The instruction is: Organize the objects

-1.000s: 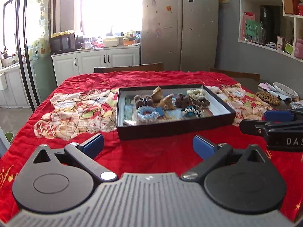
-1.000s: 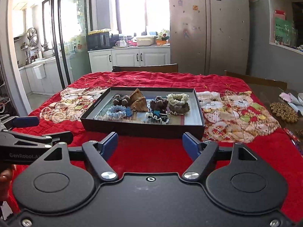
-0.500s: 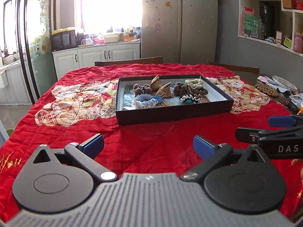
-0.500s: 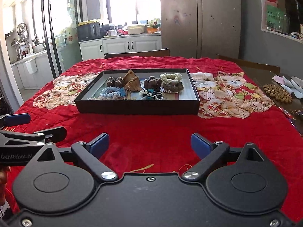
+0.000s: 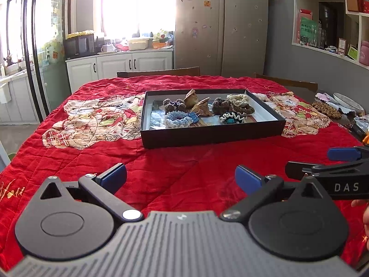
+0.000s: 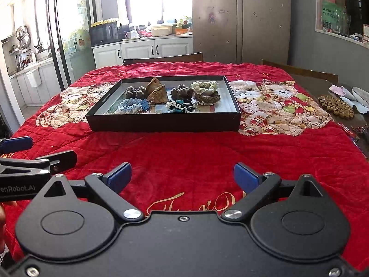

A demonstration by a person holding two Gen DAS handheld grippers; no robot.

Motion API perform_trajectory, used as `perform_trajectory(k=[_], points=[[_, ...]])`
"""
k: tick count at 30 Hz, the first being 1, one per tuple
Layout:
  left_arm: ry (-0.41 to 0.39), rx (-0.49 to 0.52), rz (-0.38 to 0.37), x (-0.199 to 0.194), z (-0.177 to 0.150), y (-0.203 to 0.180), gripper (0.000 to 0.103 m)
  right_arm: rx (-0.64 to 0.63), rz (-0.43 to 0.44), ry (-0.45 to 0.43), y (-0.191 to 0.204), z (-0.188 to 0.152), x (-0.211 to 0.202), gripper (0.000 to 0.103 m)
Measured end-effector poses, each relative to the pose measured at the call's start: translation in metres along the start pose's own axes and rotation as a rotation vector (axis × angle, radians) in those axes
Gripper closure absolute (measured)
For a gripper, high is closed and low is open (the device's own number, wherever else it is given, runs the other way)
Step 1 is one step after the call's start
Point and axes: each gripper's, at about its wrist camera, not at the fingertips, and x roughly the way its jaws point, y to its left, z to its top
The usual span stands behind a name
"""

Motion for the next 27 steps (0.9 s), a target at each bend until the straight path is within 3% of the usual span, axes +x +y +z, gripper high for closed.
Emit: perform_trajectory(k=[27], points=[[0.025, -0.009, -0.016, 0.0024, -0.001, -0.0025, 0.0, -0.008, 0.003, 0.014, 0.0008, -0.0021, 0.0038, 0.006]])
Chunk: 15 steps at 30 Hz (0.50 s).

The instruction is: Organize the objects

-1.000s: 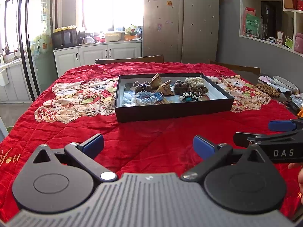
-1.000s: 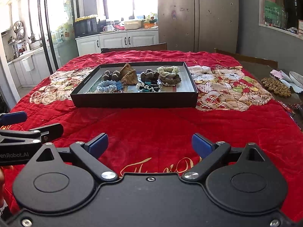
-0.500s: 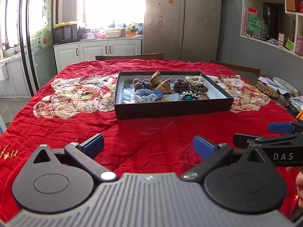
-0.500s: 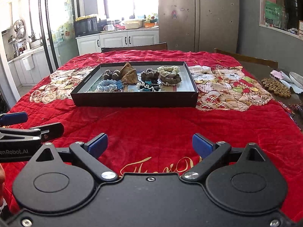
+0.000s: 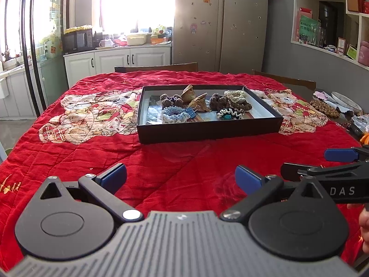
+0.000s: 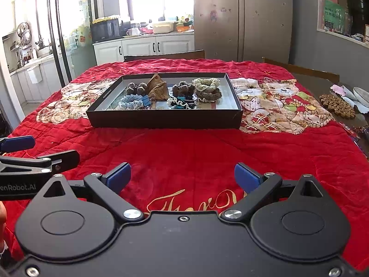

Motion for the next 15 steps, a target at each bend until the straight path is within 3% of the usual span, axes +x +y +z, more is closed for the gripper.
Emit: perform_trajectory(k=[15], points=[[0.005, 0.009, 0.002, 0.0005, -0.0014, -0.0016, 0.0, 0.0, -0.001, 0.005, -0.0001, -0.0003, 0.0015, 0.006]])
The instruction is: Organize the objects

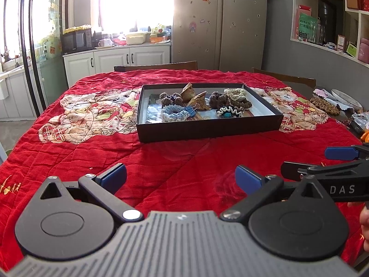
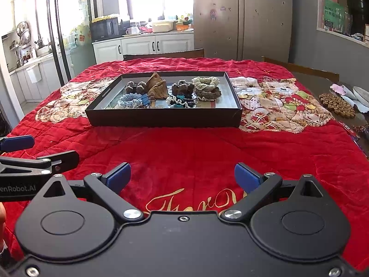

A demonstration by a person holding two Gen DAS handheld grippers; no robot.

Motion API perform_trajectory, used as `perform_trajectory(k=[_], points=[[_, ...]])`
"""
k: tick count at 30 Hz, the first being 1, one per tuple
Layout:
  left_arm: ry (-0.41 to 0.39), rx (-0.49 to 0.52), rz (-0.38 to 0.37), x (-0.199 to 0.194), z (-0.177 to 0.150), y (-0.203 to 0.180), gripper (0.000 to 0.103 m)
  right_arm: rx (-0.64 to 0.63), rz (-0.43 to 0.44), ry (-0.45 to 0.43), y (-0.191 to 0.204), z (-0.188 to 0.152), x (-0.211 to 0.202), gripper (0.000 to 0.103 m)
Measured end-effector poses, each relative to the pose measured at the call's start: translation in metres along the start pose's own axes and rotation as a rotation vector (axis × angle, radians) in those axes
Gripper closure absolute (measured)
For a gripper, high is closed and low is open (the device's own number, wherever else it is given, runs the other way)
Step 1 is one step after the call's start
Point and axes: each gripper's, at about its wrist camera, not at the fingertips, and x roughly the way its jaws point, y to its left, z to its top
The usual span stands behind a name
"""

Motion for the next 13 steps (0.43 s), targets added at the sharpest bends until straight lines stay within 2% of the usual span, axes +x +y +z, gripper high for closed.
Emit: perform_trajectory(k=[9, 13], points=[[0.011, 0.0, -0.009, 0.005, -0.001, 0.001, 0.0, 0.002, -0.002, 0.015, -0.001, -0.002, 0.006, 0.006], [0.03, 0.007, -0.038, 0.011, -0.002, 0.0, 0.0, 0.004, -0.007, 0.039, -0.001, -0.004, 0.014, 0.006]])
